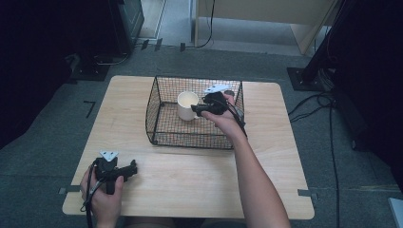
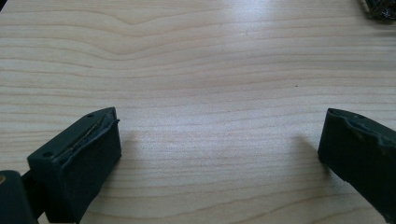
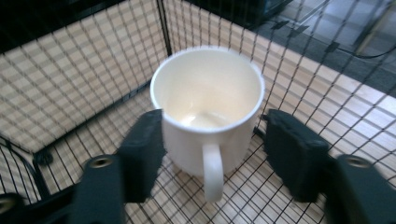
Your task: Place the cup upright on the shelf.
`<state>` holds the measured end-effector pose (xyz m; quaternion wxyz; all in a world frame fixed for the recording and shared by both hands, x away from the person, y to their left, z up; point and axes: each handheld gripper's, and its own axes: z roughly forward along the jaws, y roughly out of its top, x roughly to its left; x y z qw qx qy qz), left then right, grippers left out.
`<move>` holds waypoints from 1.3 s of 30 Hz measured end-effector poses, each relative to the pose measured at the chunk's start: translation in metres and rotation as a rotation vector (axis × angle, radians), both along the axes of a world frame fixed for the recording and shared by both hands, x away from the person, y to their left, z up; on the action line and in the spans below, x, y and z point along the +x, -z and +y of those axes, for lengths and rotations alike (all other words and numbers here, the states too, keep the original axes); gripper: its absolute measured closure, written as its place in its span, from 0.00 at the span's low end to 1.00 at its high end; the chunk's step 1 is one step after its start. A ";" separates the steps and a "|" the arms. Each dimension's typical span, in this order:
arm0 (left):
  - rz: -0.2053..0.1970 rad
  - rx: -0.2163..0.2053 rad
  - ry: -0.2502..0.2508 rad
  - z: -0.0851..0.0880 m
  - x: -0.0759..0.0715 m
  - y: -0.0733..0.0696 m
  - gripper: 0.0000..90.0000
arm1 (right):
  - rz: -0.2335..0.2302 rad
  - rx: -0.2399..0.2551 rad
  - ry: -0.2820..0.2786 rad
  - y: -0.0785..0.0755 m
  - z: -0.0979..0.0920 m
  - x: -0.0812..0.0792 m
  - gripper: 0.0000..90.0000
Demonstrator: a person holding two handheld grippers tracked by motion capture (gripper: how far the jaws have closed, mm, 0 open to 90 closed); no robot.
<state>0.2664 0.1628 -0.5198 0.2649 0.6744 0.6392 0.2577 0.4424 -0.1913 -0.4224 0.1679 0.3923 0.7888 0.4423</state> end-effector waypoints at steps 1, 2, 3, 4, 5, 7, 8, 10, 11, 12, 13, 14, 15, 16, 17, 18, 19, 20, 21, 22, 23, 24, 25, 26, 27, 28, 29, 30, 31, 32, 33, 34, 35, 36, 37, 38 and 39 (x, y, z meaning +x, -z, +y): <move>0.000 -0.001 0.000 0.000 0.000 0.000 0.00 | -0.011 0.011 0.000 -0.005 0.000 -0.003 0.28; 0.000 -0.001 0.000 0.000 0.000 0.000 0.00 | -0.011 0.011 0.000 -0.005 0.000 -0.003 0.28; 0.000 0.000 0.000 0.000 0.000 0.000 0.00 | -0.009 0.004 0.006 -0.007 0.001 -0.005 0.24; 0.000 0.000 0.000 0.000 0.000 0.000 0.00 | -0.013 -0.013 0.001 -0.010 0.003 -0.009 0.19; 0.000 -0.001 0.000 0.000 0.000 0.000 0.00 | -0.010 -0.017 0.000 -0.011 0.004 -0.011 0.16; 0.000 -0.001 0.000 0.000 0.000 0.000 0.00 | -0.013 -0.029 0.006 -0.014 0.007 -0.016 0.14; 0.000 -0.001 0.000 0.000 0.000 0.000 0.00 | -0.013 -0.029 0.006 -0.014 0.007 -0.016 0.14; 0.000 0.000 0.000 0.000 0.000 0.000 0.00 | -0.030 -0.031 0.027 -0.020 0.010 -0.024 0.14; 0.000 0.000 0.000 0.000 0.000 0.000 0.00 | -0.030 -0.026 0.037 -0.022 0.010 -0.027 0.13; 0.000 0.000 0.000 0.000 0.000 0.000 0.00 | -0.030 -0.026 0.037 -0.022 0.010 -0.027 0.13; 0.000 0.000 0.000 0.000 0.000 0.000 0.00 | -0.029 -0.022 0.058 -0.025 0.012 -0.033 0.11; 0.000 0.000 0.000 0.000 0.000 0.000 0.00 | -0.029 -0.022 0.058 -0.025 0.012 -0.033 0.11; 0.000 0.000 0.000 0.000 0.000 0.000 0.00 | -0.029 -0.021 0.067 -0.026 0.012 -0.035 0.11; 0.000 -0.001 0.000 0.000 0.000 0.000 0.00 | -0.028 -0.018 0.069 -0.027 0.011 -0.038 0.11; 0.000 0.000 0.000 0.000 0.000 0.000 0.00 | -0.030 -0.008 0.067 -0.028 0.010 -0.041 0.11; 0.000 0.000 0.000 0.000 0.000 0.000 0.00 | -0.026 0.000 0.073 -0.029 0.009 -0.046 0.10; 0.000 -0.001 -0.001 0.000 0.000 0.000 0.00 | -0.026 0.000 0.073 -0.029 0.009 -0.046 0.10; 0.000 0.000 0.000 0.000 0.000 0.000 0.00 | -0.032 0.004 0.074 -0.029 0.006 -0.052 0.10; 0.000 0.000 0.000 0.000 0.000 0.000 0.00 | -0.031 0.007 0.073 -0.029 0.005 -0.055 0.10; 0.000 -0.001 0.000 0.000 0.000 0.000 0.00 | -0.033 0.012 0.073 -0.029 0.004 -0.058 0.10; 0.000 -0.001 0.000 0.000 0.000 0.000 0.00 | -0.033 0.012 0.073 -0.029 0.004 -0.058 0.10; 0.000 -0.001 -0.001 0.000 0.000 0.000 0.00 | -0.034 0.011 0.071 -0.029 0.002 -0.060 0.10; 0.000 0.000 0.000 0.000 0.000 0.000 0.00 | -0.039 0.011 0.071 -0.028 -0.001 -0.067 0.10; 0.000 -0.001 -0.001 0.000 0.000 0.000 0.00 | -0.045 0.009 0.071 -0.028 -0.002 -0.070 0.10; 0.000 -0.001 -0.001 0.000 0.000 0.000 0.00 | -0.045 0.012 0.067 -0.028 -0.004 -0.073 0.10; -0.001 -0.001 -0.001 0.000 0.000 0.000 0.00 | -0.045 0.012 0.067 -0.028 -0.004 -0.073 0.10; -0.001 -0.001 -0.001 0.000 0.000 0.000 0.00 | -0.042 0.022 0.065 -0.028 -0.007 -0.080 0.10; -0.001 -0.001 -0.001 0.000 0.000 0.000 0.00 | -0.041 0.021 0.066 -0.028 -0.007 -0.083 0.10; -0.001 -0.001 -0.001 0.000 0.000 0.000 0.00 | -0.041 0.021 0.066 -0.028 -0.007 -0.083 0.10; -0.001 -0.001 -0.001 0.000 0.000 0.000 0.00 | -0.045 0.020 0.064 -0.028 -0.009 -0.090 0.10; -0.001 -0.001 -0.001 0.000 0.000 0.000 0.00 | -0.047 0.019 0.062 -0.028 -0.010 -0.094 0.10; -0.002 -0.001 -0.001 0.000 0.000 0.000 0.00 | -0.051 0.015 0.061 -0.028 -0.011 -0.097 0.10; -0.001 -0.001 -0.001 0.000 0.000 0.000 0.00 | -0.052 0.012 0.061 -0.028 -0.012 -0.100 0.10; -0.001 -0.001 -0.001 0.000 0.000 0.000 0.00 | -0.052 0.012 0.061 -0.028 -0.012 -0.100 0.10; -0.001 -0.001 -0.001 0.000 0.000 0.000 0.00 | -0.061 0.003 0.063 -0.027 -0.014 -0.106 0.10; -0.001 -0.001 -0.002 0.000 0.000 0.000 0.00 | -0.064 -0.005 0.068 -0.026 -0.015 -0.108 0.10; -0.001 -0.001 -0.001 0.000 0.000 0.000 0.00 | -0.064 -0.005 0.068 -0.026 -0.015 -0.108 0.10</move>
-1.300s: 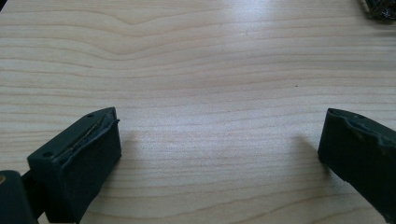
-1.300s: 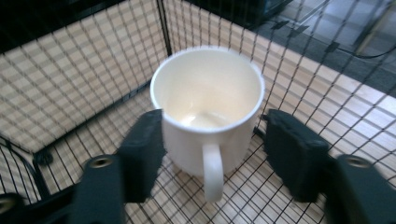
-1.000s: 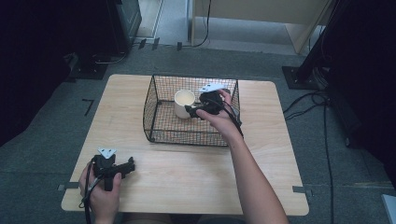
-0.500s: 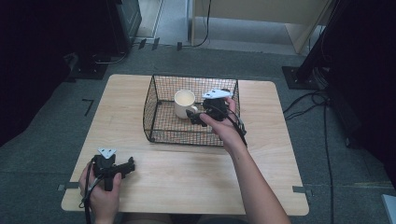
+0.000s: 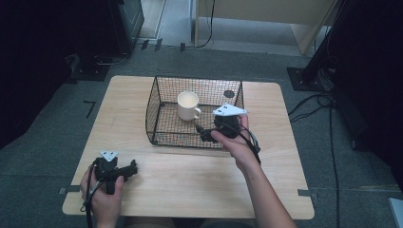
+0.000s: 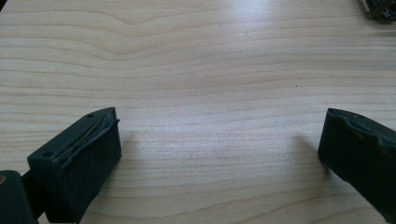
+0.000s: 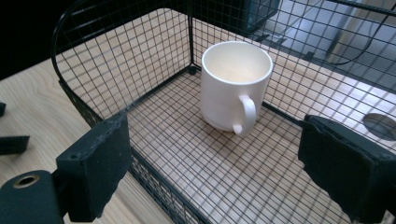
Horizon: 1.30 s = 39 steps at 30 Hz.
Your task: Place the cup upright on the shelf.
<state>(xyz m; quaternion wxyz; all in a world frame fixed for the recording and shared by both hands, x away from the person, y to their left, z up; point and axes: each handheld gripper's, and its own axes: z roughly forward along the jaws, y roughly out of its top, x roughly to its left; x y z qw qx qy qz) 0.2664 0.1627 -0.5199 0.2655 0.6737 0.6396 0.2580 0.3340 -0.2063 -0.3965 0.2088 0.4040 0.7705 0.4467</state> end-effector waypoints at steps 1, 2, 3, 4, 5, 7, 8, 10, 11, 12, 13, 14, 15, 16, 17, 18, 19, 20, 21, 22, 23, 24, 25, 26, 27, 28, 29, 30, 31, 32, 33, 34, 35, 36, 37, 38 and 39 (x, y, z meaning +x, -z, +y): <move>0.000 0.000 0.000 0.000 0.000 0.000 0.00 | 0.001 0.000 0.003 0.001 -0.001 -0.003 0.10; 0.000 0.000 0.000 0.000 0.000 0.000 0.00 | -0.007 -0.005 0.007 0.003 -0.004 -0.008 0.10; 0.000 0.000 0.000 0.000 0.000 0.000 0.00 | -0.007 -0.004 0.009 0.003 -0.005 -0.011 0.10; 0.001 0.000 0.000 0.000 0.000 0.000 0.00 | -0.007 -0.004 0.009 0.003 -0.005 -0.011 0.10; 0.001 0.001 0.000 0.000 0.000 0.000 0.00 | -0.008 -0.004 0.009 0.004 -0.007 -0.013 0.10; 0.001 0.000 0.000 0.000 0.000 0.000 0.00 | -0.020 -0.002 0.018 0.006 -0.012 -0.021 0.10; 0.001 0.000 0.000 0.000 0.000 0.000 0.00 | -0.020 0.001 0.018 0.006 -0.014 -0.023 0.10; 0.000 0.001 0.000 0.000 0.000 0.000 0.00 | -0.026 -0.002 0.026 0.007 -0.018 -0.028 0.10; 0.001 0.001 0.001 0.000 0.000 0.000 0.00 | -0.029 -0.001 0.029 0.008 -0.020 -0.030 0.10; 0.001 0.001 0.000 0.000 0.000 0.000 0.00 | -0.029 0.003 0.031 0.009 -0.022 -0.032 0.10; 0.001 0.001 0.000 0.000 0.000 0.000 0.00 | -0.030 0.009 0.034 0.010 -0.025 -0.034 0.10; 0.001 0.001 0.000 0.000 0.000 0.000 0.00 | -0.025 0.015 0.035 0.010 -0.027 -0.037 0.10; 0.001 0.001 0.000 0.000 0.000 0.000 0.00 | -0.027 0.023 0.036 0.010 -0.029 -0.039 0.10; 0.002 0.002 0.001 0.000 0.000 0.000 0.00 | -0.027 0.023 0.036 0.010 -0.029 -0.039 0.10; 0.001 0.001 0.000 0.000 0.000 0.000 0.00 | -0.026 0.031 0.036 0.011 -0.031 -0.042 0.10; 0.001 0.001 0.000 0.000 0.000 0.000 0.00 | -0.030 0.039 0.042 0.012 -0.035 -0.047 0.10; 0.001 0.001 0.000 0.000 0.000 0.000 0.00 | -0.030 0.039 0.042 0.012 -0.035 -0.047 0.10; -0.001 -0.001 -0.001 0.000 0.000 0.000 0.00 | -0.032 0.039 0.044 0.013 -0.038 -0.050 0.10; 0.002 0.001 0.001 0.000 0.000 0.000 0.00 | -0.036 0.035 0.050 0.014 -0.040 -0.052 0.10; 0.002 0.001 0.001 0.000 0.000 0.000 0.00 | -0.036 0.034 0.057 0.016 -0.042 -0.055 0.10; 0.002 0.002 0.001 0.000 0.000 0.000 0.00 | -0.035 0.029 0.068 0.019 -0.048 -0.058 0.10; 0.001 0.001 0.001 0.000 0.000 0.000 0.00 | -0.030 0.027 0.072 0.021 -0.051 -0.060 0.10; 0.001 0.001 0.001 0.000 0.000 0.000 0.00 | -0.030 0.026 0.078 0.024 -0.055 -0.061 0.10; 0.002 0.002 0.002 0.000 0.000 0.000 0.00 | -0.026 0.029 0.086 0.026 -0.058 -0.063 0.10; 0.002 0.002 0.002 0.000 0.000 0.000 0.00 | -0.026 0.029 0.086 0.026 -0.058 -0.063 0.10; 0.002 0.001 0.001 0.000 0.000 0.000 0.00 | -0.023 0.027 0.092 0.028 -0.062 -0.064 0.10; 0.001 0.001 0.001 0.000 0.000 0.000 0.00 | -0.020 0.025 0.102 0.031 -0.065 -0.065 0.10; 0.002 0.001 0.001 0.000 0.000 0.000 0.00 | -0.014 0.026 0.117 0.035 -0.072 -0.068 0.10; 0.002 0.001 0.001 0.000 0.000 0.000 0.00 | -0.010 0.028 0.126 0.037 -0.076 -0.069 0.10; 0.002 0.001 0.001 0.000 0.000 0.000 0.00 | -0.009 0.031 0.133 0.039 -0.080 -0.071 0.10; 0.002 0.002 0.001 0.000 0.000 0.000 0.00 | -0.007 0.034 0.142 0.041 -0.083 -0.073 0.10; 0.002 0.002 0.001 0.000 0.000 0.000 0.00 | -0.007 0.034 0.142 0.041 -0.083 -0.073 0.10; 0.002 0.001 0.001 0.000 0.000 0.000 0.00 | -0.005 0.033 0.152 0.044 -0.087 -0.074 0.10; 0.002 0.001 0.001 0.000 0.000 0.000 0.00 | -0.005 0.029 0.160 0.046 -0.090 -0.076 0.10; 0.002 0.001 0.001 0.000 0.000 0.000 0.00 | 0.003 0.026 0.178 0.051 -0.097 -0.078 0.10; 0.002 0.001 0.001 0.000 0.000 0.000 0.00 | 0.003 0.026 0.178 0.051 -0.097 -0.078 0.10; 0.002 0.001 0.001 0.000 0.000 0.000 0.00 | 0.010 0.025 0.197 0.056 -0.105 -0.080 0.11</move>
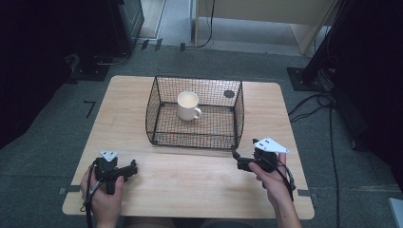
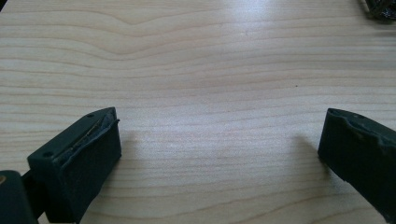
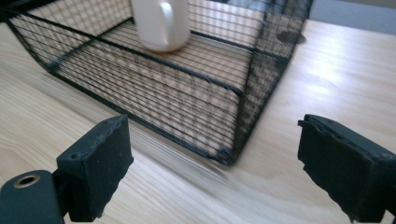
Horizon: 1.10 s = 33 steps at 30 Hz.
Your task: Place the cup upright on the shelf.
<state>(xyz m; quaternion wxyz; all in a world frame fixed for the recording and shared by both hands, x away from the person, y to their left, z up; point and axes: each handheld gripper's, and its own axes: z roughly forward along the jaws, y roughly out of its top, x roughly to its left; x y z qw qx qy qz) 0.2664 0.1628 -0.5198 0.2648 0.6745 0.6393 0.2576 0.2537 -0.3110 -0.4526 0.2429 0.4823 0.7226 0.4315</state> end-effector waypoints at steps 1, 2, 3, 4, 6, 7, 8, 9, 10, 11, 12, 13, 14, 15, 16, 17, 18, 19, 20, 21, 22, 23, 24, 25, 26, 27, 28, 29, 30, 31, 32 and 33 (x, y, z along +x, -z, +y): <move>0.001 0.001 0.000 0.000 0.000 0.000 0.00 | 0.000 0.000 0.000 0.000 0.000 0.000 0.11; 0.000 0.001 0.000 0.000 0.000 0.000 0.00 | 0.003 0.004 0.010 0.002 -0.004 -0.001 0.11; 0.000 0.000 0.000 0.000 0.000 0.000 0.00 | 0.007 -0.011 0.033 0.008 -0.010 -0.003 0.11; 0.000 0.001 0.000 0.000 0.000 0.000 0.00 | 0.007 -0.011 0.033 0.008 -0.010 -0.003 0.11; 0.000 0.001 0.000 0.000 0.000 0.000 0.00 | 0.019 -0.055 0.076 0.018 -0.021 -0.003 0.11; 0.000 0.001 0.000 0.000 0.000 0.000 0.00 | 0.026 -0.052 0.088 0.022 -0.025 -0.003 0.11; 0.000 0.001 0.000 0.000 0.000 0.000 0.00 | 0.030 -0.048 0.096 0.026 -0.029 -0.002 0.11; 0.000 0.001 0.000 0.000 0.000 0.000 0.00 | 0.030 -0.048 0.096 0.026 -0.029 -0.002 0.11; 0.000 0.001 0.000 0.000 0.000 0.000 0.00 | 0.042 -0.049 0.122 0.034 -0.038 -0.002 0.11; 0.000 0.001 0.000 0.000 0.000 0.000 0.00 | 0.049 -0.044 0.134 0.038 -0.042 -0.002 0.11; 0.000 0.001 0.000 0.000 0.000 0.000 0.00 | 0.049 -0.044 0.134 0.038 -0.042 -0.002 0.11; 0.000 0.001 0.000 0.000 0.000 0.000 0.00 | 0.055 -0.044 0.146 0.041 -0.046 -0.002 0.11; 0.000 0.001 0.000 0.000 0.000 0.000 0.00 | 0.057 -0.045 0.155 0.044 -0.050 -0.003 0.11; 0.000 0.000 0.000 0.000 0.000 0.000 0.00 | 0.070 -0.046 0.176 0.050 -0.057 -0.004 0.11; 0.000 0.000 0.000 0.000 0.000 0.000 0.00 | 0.075 -0.056 0.186 0.053 -0.060 -0.005 0.11; 0.000 0.000 0.000 0.000 0.000 0.000 0.00 | 0.082 -0.060 0.194 0.056 -0.064 -0.006 0.11; 0.000 0.000 0.000 0.000 0.000 0.000 0.00 | 0.082 -0.060 0.194 0.056 -0.064 -0.006 0.11; 0.000 0.000 0.000 0.000 0.000 0.000 0.00 | 0.087 -0.062 0.203 0.059 -0.067 -0.007 0.11; -0.001 0.001 0.000 0.000 0.000 0.000 0.00 | 0.098 -0.066 0.219 0.063 -0.073 -0.010 0.11; -0.001 0.001 0.000 0.000 0.000 0.000 0.00 | 0.103 -0.072 0.228 0.065 -0.075 -0.011 0.11; 0.000 0.000 0.000 0.000 0.000 0.000 0.00 | 0.106 -0.079 0.232 0.067 -0.078 -0.013 0.11; 0.000 0.000 0.000 0.000 0.000 0.000 0.00 | 0.106 -0.079 0.232 0.067 -0.078 -0.013 0.11; -0.001 0.000 -0.001 0.000 0.000 0.000 0.00 | 0.113 -0.097 0.243 0.071 -0.082 -0.016 0.11; 0.000 0.001 0.000 0.000 0.000 0.000 0.00 | 0.123 -0.101 0.246 0.071 -0.085 -0.018 0.11; 0.000 0.000 0.000 0.000 0.000 0.000 0.00 | 0.117 -0.103 0.248 0.071 -0.087 -0.020 0.11; -0.001 0.001 0.000 0.000 0.000 0.000 0.00 | 0.113 -0.108 0.253 0.071 -0.089 -0.022 0.11; -0.001 0.001 0.000 0.000 0.000 0.000 0.00 | 0.116 -0.119 0.259 0.071 -0.091 -0.023 0.11; 0.000 0.001 0.001 0.000 0.000 0.000 0.00 | 0.124 -0.136 0.260 0.072 -0.092 -0.025 0.11; 0.000 0.001 0.001 0.000 0.000 0.000 0.00 | 0.128 -0.153 0.265 0.072 -0.094 -0.026 0.11; 0.000 0.001 0.001 0.000 0.000 0.000 0.00 | 0.128 -0.153 0.265 0.072 -0.094 -0.026 0.11; 0.000 0.001 0.000 0.000 0.000 0.000 0.00 | 0.141 -0.178 0.269 0.073 -0.096 -0.029 0.10; 0.000 0.001 0.000 0.000 0.000 0.000 0.00 | 0.141 -0.178 0.269 0.073 -0.096 -0.029 0.10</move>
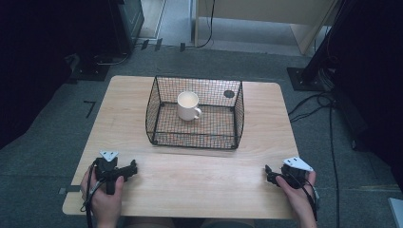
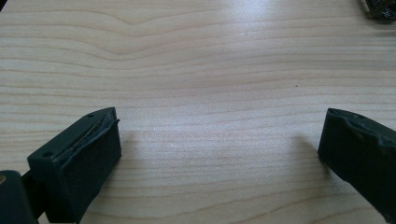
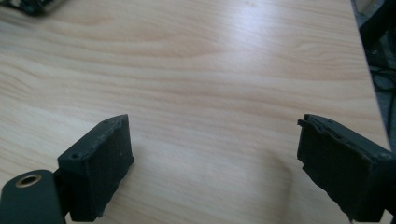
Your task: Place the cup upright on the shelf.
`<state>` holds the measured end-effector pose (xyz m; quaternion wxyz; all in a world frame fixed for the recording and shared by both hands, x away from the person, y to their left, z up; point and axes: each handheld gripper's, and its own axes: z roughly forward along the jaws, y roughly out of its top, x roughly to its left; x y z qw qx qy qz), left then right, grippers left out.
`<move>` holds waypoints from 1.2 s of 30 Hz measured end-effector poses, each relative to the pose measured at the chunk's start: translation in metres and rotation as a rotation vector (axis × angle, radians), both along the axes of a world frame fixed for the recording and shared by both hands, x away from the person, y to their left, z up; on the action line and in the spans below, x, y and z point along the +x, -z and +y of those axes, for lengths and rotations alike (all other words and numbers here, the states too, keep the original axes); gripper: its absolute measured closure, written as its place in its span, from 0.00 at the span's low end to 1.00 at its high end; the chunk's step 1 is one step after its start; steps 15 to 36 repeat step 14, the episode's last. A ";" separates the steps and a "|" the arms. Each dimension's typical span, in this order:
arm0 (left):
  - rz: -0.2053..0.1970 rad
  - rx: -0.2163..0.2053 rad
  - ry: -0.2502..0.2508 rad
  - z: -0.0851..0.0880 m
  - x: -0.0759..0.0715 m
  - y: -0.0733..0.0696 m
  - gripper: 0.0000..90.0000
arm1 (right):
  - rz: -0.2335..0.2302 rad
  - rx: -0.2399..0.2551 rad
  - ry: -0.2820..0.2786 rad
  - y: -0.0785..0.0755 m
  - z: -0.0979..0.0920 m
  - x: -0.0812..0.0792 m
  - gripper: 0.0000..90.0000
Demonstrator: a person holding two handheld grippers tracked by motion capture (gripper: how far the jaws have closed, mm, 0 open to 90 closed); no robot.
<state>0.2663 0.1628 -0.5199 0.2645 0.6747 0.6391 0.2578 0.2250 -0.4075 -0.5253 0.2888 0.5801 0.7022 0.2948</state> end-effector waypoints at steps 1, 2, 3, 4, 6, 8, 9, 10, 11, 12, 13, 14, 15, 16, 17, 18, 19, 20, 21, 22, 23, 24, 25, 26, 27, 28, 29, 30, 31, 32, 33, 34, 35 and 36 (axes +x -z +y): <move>-0.001 0.000 -0.001 0.000 0.000 0.000 0.00 | 0.003 0.010 0.000 0.000 -0.001 -0.001 0.10; 0.000 0.001 0.000 0.000 0.000 0.000 0.00 | 0.025 0.047 0.000 0.000 -0.005 -0.003 0.10; 0.000 0.000 0.000 0.000 0.000 0.000 0.00 | 0.042 0.076 0.004 0.001 -0.007 -0.003 0.10; 0.000 0.000 0.000 0.000 0.000 0.000 0.00 | 0.047 0.087 0.008 0.001 -0.008 -0.004 0.10; 0.000 0.000 0.000 0.000 0.000 0.000 0.00 | 0.047 0.084 0.009 0.001 -0.008 -0.004 0.10; 0.000 0.000 0.000 0.000 0.000 0.000 0.00 | 0.047 0.084 0.010 0.001 -0.008 -0.004 0.10; 0.000 0.000 0.000 0.000 0.000 0.000 0.00 | 0.047 0.084 0.010 0.001 -0.008 -0.004 0.10; 0.000 0.000 0.000 0.000 0.000 0.000 0.00 | 0.048 0.084 0.009 0.001 -0.008 -0.004 0.10; 0.000 0.000 0.000 0.000 0.000 0.000 0.00 | 0.047 0.084 0.010 0.001 -0.008 -0.004 0.10; -0.001 0.000 0.000 0.000 0.000 0.000 0.00 | 0.048 0.085 0.010 0.001 -0.008 -0.004 0.10; -0.001 -0.001 -0.001 0.000 0.000 0.000 0.00 | 0.048 0.085 0.010 0.001 -0.007 -0.004 0.10; -0.001 -0.001 -0.001 0.000 0.000 0.000 0.00 | 0.047 0.085 0.010 0.001 -0.007 -0.004 0.10; -0.001 -0.001 -0.001 0.000 0.000 0.000 0.00 | 0.047 0.085 0.010 0.001 -0.007 -0.004 0.10; -0.001 -0.001 -0.001 0.000 0.000 0.000 0.00 | 0.047 0.085 0.010 0.001 -0.007 -0.004 0.10; -0.001 -0.001 -0.001 0.000 0.000 0.000 0.00 | 0.047 0.085 0.010 0.001 -0.007 -0.004 0.10; -0.001 -0.001 -0.001 0.000 0.000 0.000 0.00 | 0.047 0.085 0.010 0.001 -0.007 -0.004 0.10; -0.001 -0.001 -0.001 0.000 0.000 0.000 0.00 | 0.047 0.085 0.010 0.001 -0.007 -0.004 0.10; -0.001 -0.001 -0.001 0.000 0.000 0.000 0.00 | 0.047 0.085 0.010 0.001 -0.007 -0.004 0.10; -0.001 -0.001 -0.001 0.000 0.000 0.000 0.00 | 0.047 0.085 0.010 0.001 -0.007 -0.004 0.10; -0.001 -0.001 -0.001 0.000 0.000 0.000 0.00 | 0.047 0.085 0.010 0.001 -0.007 -0.004 0.10; -0.001 -0.001 -0.001 0.000 0.000 0.000 0.00 | 0.047 0.085 0.010 0.001 -0.007 -0.004 0.10; -0.001 -0.001 -0.001 0.000 0.000 0.000 0.00 | 0.047 0.085 0.010 0.001 -0.007 -0.004 0.10; -0.001 -0.001 -0.001 0.000 0.000 0.000 0.00 | 0.047 0.085 0.010 0.001 -0.007 -0.004 0.10; -0.001 -0.001 -0.001 0.000 0.000 0.000 0.00 | 0.047 0.085 0.010 0.001 -0.007 -0.004 0.10; -0.001 -0.001 -0.001 0.000 0.000 0.000 0.00 | 0.047 0.085 0.010 0.001 -0.007 -0.004 0.10; -0.001 -0.001 -0.001 0.000 0.000 0.000 0.00 | 0.047 0.085 0.010 0.001 -0.007 -0.004 0.10; -0.001 -0.001 -0.001 0.000 0.000 0.000 0.00 | 0.047 0.085 0.010 0.001 -0.007 -0.004 0.10; -0.001 -0.001 -0.001 0.000 0.000 0.000 0.00 | 0.047 0.085 0.010 0.001 -0.007 -0.004 0.10; -0.001 -0.001 -0.001 0.000 0.000 0.000 0.00 | 0.047 0.085 0.010 0.001 -0.007 -0.004 0.10; -0.001 -0.001 -0.001 0.000 0.000 0.000 0.00 | 0.047 0.085 0.010 0.001 -0.007 -0.004 0.10; -0.001 -0.001 -0.001 0.000 0.000 0.000 0.00 | 0.047 0.085 0.010 0.001 -0.007 -0.004 0.10; -0.001 -0.001 -0.001 0.000 0.000 0.000 0.00 | 0.047 0.085 0.010 0.001 -0.007 -0.004 0.10; -0.001 -0.001 -0.001 0.000 0.000 0.000 0.00 | 0.047 0.085 0.010 0.001 -0.007 -0.004 0.10; -0.001 -0.001 -0.001 0.000 0.000 0.000 0.00 | 0.047 0.085 0.010 0.001 -0.007 -0.004 0.10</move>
